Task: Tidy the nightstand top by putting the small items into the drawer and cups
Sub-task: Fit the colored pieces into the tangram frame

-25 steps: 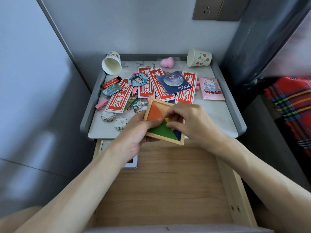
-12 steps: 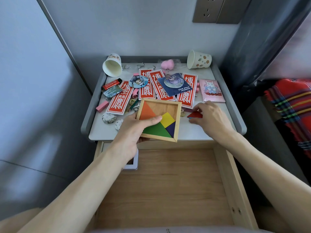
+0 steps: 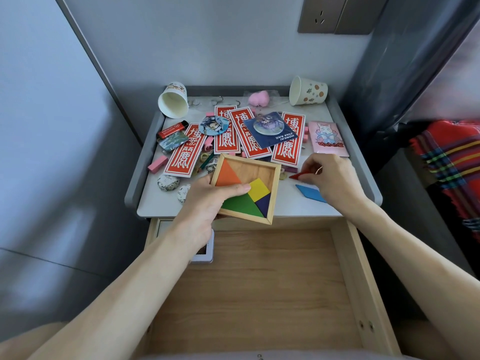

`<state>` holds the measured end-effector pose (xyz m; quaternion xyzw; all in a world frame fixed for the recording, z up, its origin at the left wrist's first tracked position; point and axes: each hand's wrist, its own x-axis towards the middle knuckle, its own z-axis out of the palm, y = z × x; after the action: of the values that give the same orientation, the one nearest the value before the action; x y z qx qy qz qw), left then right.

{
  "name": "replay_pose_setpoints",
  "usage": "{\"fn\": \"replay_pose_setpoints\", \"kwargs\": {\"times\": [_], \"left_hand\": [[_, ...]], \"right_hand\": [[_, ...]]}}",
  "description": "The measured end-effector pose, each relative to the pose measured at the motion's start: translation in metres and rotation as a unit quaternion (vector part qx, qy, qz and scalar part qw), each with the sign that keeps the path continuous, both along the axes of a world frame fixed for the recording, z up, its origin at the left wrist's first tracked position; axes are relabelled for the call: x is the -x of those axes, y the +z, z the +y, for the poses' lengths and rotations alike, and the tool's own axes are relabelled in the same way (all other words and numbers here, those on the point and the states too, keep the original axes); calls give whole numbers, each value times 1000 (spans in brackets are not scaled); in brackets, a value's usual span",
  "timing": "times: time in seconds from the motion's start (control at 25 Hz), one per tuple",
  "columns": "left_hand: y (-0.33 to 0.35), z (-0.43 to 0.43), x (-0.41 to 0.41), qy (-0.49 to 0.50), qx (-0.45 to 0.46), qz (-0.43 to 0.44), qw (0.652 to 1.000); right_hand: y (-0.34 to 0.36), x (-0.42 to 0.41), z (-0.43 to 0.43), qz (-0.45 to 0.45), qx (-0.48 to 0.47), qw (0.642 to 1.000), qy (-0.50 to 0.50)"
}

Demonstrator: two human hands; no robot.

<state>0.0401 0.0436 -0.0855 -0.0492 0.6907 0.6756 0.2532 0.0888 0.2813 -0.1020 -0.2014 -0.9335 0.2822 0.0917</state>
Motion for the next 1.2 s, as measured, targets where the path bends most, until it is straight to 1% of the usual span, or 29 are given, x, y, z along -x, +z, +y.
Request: {"fn": "replay_pose_setpoints", "kwargs": {"times": [0.08, 0.16, 0.2, 0.24, 0.28, 0.4, 0.6, 0.68, 0.72, 0.84, 0.88, 1.0, 1.12, 1.16, 1.2], "left_hand": [[0, 0, 0, -1, 5, 5, 1000], [0, 0, -1, -6, 15, 12, 1000], [0, 1, -2, -9, 19, 16, 1000], [0, 2, -3, -13, 24, 21, 999], [1, 2, -4, -15, 28, 25, 999], [2, 3, -5, -22, 32, 43, 998], [4, 2, -5, -12, 15, 53, 998], [4, 2, -5, -5, 11, 52, 999], [4, 2, -5, -3, 8, 51, 999], [3, 2, -6, 0, 5, 53, 999], [4, 2, -7, -1, 6, 55, 998], [4, 3, -8, -8, 9, 56, 998], [5, 1, -7, -7, 12, 52, 999], [5, 0, -5, -4, 12, 50, 999], [6, -2, -4, 0, 10, 48, 999]], "right_hand": [[13, -1, -6, 69, 42, 997, -12], [32, 0, -19, 134, 166, 977, -1], [38, 0, -27, 150, 232, 961, 17], [41, 1, -35, 151, 271, 950, 35], [40, 1, -42, 140, 277, 949, 48], [30, 2, -52, 102, 235, 965, 47], [18, 1, -54, 88, 183, 979, 25], [13, 1, -58, 99, 162, 982, 23], [13, 1, -59, 102, 181, 978, 20], [9, 3, -59, 85, 311, 946, 7], [6, 3, -60, 78, 323, 943, 4], [1, 4, -64, 72, 297, 952, 1], [5, 3, -57, 72, 301, 951, 3], [8, 1, -50, 63, 258, 964, 1], [10, -1, -39, 37, 162, 986, 0]]}}
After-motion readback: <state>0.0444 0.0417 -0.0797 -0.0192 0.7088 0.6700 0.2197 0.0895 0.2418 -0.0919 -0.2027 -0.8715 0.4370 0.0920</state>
